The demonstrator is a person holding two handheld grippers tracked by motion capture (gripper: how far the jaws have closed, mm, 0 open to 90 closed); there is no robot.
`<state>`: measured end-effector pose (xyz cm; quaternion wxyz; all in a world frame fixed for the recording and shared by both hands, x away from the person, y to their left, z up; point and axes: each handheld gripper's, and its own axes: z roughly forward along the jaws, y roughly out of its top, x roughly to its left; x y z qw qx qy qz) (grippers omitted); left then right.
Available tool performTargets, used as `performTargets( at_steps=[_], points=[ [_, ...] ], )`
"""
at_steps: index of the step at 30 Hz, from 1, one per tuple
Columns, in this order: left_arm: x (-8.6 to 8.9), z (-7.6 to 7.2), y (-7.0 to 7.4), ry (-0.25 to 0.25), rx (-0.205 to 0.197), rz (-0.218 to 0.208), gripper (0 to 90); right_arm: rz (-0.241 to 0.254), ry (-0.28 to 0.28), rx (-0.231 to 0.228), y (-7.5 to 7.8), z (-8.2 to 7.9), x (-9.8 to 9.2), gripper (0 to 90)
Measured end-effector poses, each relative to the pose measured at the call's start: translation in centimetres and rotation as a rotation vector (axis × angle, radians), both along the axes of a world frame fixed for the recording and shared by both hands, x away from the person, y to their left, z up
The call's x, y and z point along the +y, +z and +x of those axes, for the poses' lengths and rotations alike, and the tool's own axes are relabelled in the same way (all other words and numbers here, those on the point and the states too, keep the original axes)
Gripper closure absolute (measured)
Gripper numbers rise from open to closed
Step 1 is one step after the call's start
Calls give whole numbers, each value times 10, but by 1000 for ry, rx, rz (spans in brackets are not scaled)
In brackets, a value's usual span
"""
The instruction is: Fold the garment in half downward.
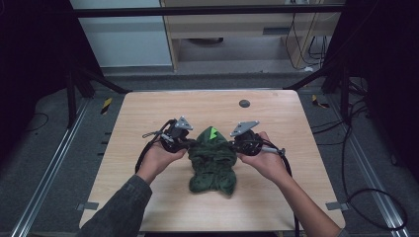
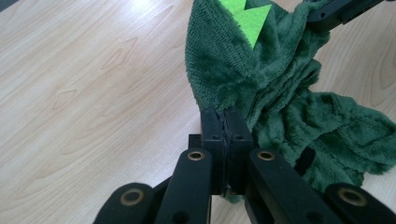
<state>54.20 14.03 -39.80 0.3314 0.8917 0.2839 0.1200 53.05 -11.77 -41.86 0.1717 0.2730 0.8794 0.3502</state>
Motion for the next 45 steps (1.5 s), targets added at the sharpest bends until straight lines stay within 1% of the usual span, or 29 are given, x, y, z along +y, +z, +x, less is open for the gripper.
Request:
performTargets(
  at_steps=[5, 10, 11, 12, 16, 20, 23, 27, 31, 34, 38, 45],
  points=[
    [0, -4, -3, -5, 4, -9, 890, 9, -5, 4, -2, -3, -1, 842],
    [1, -9, -4, -14, 6, -8, 889, 14, 3, 7, -2, -7, -1, 841],
    [1, -10, -6, -17, 8, -15, 890, 16, 8, 8, -3, -9, -1, 840],
    [1, -11, -6, -18, 13, -8, 889, 15, 8, 10, -3, -10, -1, 840],
    [2, -16, -10, -20, 12, -18, 889, 15, 15, 11, -4, -14, -1, 840],
    [4, -22, -13, -24, 11, -28, 889, 19, 23, 9, -5, -19, -1, 838],
    [5, -27, -15, -27, 10, -34, 889, 6, 34, 8, -7, -24, 0, 838],
    [7, -34, -19, -29, 7, -45, 889, 11, 39, 2, -8, -30, 1, 835],
    [9, -39, -25, -26, 13, -47, 888, 9, 49, -7, -10, -35, 2, 832],
    [11, -43, -29, -24, 19, -52, 886, 10, 53, -4, -12, -39, 2, 826],
    [13, -48, -35, -24, 24, -47, 884, 17, 56, -4, -14, -43, 2, 823],
    [11, -56, -47, -26, 32, -55, 882, 16, 62, 2, -21, -50, 1, 816]
  ],
)
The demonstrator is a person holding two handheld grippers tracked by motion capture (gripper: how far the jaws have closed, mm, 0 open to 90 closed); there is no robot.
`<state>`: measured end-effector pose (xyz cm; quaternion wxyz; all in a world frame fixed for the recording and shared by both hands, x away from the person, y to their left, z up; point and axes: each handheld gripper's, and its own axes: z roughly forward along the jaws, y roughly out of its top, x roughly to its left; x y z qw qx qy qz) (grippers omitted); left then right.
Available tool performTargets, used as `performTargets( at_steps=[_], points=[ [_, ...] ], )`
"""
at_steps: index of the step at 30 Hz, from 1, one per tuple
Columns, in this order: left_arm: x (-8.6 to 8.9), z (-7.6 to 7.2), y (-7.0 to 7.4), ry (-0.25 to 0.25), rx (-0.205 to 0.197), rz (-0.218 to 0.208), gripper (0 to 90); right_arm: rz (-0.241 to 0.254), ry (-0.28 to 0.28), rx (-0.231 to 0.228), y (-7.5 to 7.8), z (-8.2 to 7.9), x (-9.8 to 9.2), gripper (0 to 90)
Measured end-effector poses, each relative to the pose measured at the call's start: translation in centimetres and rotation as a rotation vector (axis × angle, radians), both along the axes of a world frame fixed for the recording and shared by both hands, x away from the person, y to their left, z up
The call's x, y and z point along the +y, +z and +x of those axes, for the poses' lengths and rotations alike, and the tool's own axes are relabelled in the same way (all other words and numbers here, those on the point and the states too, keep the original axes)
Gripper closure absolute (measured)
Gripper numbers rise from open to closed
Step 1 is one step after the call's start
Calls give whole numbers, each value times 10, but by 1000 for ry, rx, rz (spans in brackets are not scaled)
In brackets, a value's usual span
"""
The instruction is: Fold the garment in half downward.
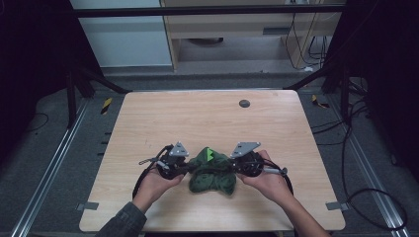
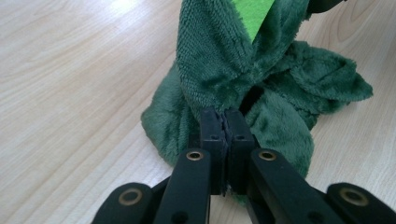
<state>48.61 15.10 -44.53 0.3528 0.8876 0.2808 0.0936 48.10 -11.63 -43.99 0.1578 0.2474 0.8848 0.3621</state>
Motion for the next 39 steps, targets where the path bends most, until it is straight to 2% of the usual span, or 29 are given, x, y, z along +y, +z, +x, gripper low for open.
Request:
performTargets(
  at_steps=[11, 14, 27, 33, 39],
  points=[
    [-3, -5, -8, -10, 4, 1, 878, 1, 8, 16, -6, -6, 0, 806],
    [-3, -8, -11, -8, -6, 10, 875, 2, 11, 17, -8, -9, -1, 799],
    [-1, -19, -18, -1, -22, -2, 848, -9, 21, 20, -12, -18, 3, 755],
    [0, -23, -20, 4, -28, -5, 814, -20, 30, 14, -14, -24, 4, 702],
    [1, -26, -23, 6, -33, -3, 780, -23, 23, 29, -16, -29, 5, 643]
  ],
)
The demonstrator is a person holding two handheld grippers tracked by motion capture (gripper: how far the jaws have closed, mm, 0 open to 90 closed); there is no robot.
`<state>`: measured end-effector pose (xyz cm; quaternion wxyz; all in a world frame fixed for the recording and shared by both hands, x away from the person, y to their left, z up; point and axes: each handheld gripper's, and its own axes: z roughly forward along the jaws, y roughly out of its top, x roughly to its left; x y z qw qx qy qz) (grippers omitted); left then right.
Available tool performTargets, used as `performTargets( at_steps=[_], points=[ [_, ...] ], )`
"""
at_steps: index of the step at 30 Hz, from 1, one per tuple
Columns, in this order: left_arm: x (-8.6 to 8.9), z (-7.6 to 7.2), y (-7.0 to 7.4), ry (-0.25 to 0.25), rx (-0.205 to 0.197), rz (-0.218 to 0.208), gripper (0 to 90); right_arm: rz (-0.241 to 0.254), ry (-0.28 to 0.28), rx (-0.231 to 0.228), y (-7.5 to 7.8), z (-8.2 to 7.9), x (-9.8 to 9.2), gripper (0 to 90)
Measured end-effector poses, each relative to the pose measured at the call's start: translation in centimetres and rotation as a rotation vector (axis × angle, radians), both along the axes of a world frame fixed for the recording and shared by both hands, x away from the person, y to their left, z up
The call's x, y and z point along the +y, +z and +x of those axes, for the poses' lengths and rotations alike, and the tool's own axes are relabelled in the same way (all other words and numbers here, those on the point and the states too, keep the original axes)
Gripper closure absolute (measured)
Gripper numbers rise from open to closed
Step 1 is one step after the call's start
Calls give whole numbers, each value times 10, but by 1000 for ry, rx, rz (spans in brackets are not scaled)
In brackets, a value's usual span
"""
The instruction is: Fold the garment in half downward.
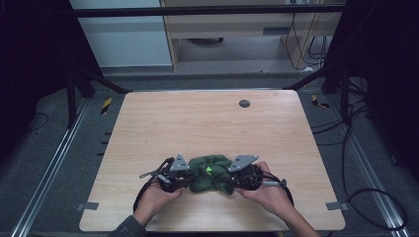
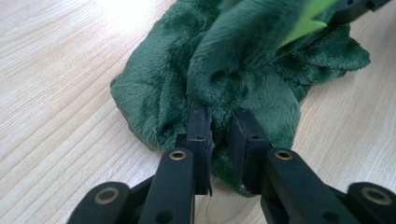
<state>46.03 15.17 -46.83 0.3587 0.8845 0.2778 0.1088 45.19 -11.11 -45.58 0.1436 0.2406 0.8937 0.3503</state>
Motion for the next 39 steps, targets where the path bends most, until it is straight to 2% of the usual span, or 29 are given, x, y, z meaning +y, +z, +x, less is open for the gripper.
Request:
performTargets(
  at_steps=[6, 11, 18, 23, 30, 35, 39],
  points=[
    [2, -4, 0, 9, -12, -12, 752, -1, 1, 2, 0, -2, 0, 611],
    [4, -5, 4, 35, -43, -18, 671, 4, -3, 2, 1, -3, 0, 562],
    [1, -3, 10, 26, -76, -13, 595, 10, 16, -1, 3, -2, 4, 527],
    [-4, -3, 5, 13, -62, -10, 583, 8, 27, -2, 4, -1, 8, 523],
    [-7, -8, 0, -21, -33, 2, 641, -2, 41, 4, 2, -1, 11, 521],
    [-5, -9, -1, -16, -14, -12, 663, -11, 48, 10, -1, -3, 10, 525],
    [-3, -10, -3, -17, -8, -6, 664, -15, 52, 17, -1, -5, 8, 517]
  ],
)
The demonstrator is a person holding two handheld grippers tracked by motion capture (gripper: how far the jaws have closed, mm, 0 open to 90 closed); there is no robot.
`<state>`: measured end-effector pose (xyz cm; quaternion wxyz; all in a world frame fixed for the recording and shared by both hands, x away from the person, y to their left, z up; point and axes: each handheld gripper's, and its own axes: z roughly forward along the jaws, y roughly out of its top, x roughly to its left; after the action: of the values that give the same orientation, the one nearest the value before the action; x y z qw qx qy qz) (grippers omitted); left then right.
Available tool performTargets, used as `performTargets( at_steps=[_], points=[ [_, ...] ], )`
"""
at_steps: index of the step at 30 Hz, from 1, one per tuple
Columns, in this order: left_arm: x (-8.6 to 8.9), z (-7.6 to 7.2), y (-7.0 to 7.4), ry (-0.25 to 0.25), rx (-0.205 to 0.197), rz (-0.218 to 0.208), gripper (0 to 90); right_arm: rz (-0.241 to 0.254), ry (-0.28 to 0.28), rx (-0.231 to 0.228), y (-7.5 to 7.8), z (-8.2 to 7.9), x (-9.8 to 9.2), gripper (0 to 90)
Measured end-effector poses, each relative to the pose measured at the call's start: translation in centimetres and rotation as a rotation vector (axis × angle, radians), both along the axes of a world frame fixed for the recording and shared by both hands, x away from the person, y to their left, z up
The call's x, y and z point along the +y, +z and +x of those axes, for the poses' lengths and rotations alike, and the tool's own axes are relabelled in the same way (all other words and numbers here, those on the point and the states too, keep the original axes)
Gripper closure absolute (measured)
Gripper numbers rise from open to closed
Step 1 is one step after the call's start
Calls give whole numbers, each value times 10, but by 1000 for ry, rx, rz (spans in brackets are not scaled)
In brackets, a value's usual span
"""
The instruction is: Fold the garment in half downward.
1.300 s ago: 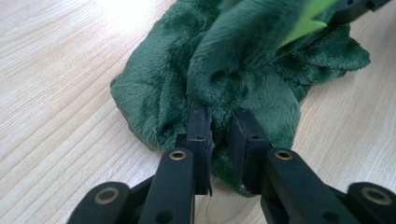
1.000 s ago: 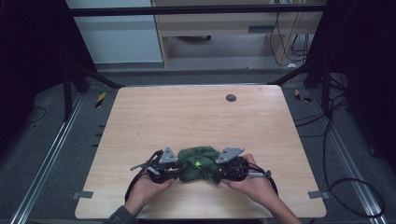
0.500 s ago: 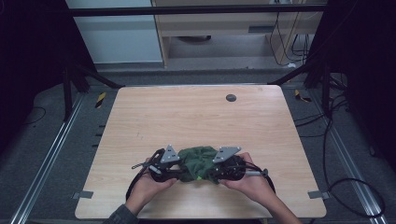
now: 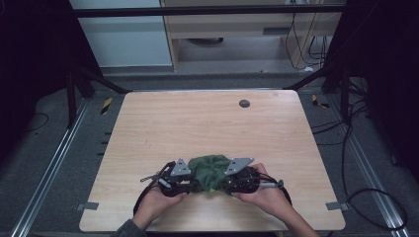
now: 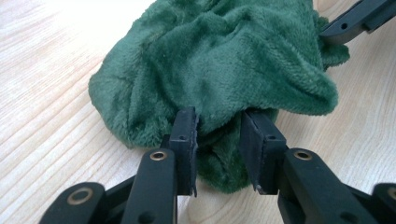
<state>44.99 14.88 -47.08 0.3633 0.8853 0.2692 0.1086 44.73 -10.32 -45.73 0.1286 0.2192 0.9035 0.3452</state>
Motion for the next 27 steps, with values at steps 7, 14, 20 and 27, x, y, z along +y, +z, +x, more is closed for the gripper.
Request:
performTargets(
  at_steps=[7, 14, 20, 27],
  points=[
    [5, -6, 3, 22, -1, -28, 617, -8, 5, 18, -1, -3, -1, 411],
    [12, -8, 8, 67, 18, -54, 433, -3, -13, -3, 1, -6, -4, 253],
    [22, -7, 12, 109, 42, -54, 289, 5, -31, -5, 2, -6, -11, 158],
    [35, 5, 20, 175, 59, -58, 159, 14, -84, 20, 2, -1, -22, 72]
  ],
)
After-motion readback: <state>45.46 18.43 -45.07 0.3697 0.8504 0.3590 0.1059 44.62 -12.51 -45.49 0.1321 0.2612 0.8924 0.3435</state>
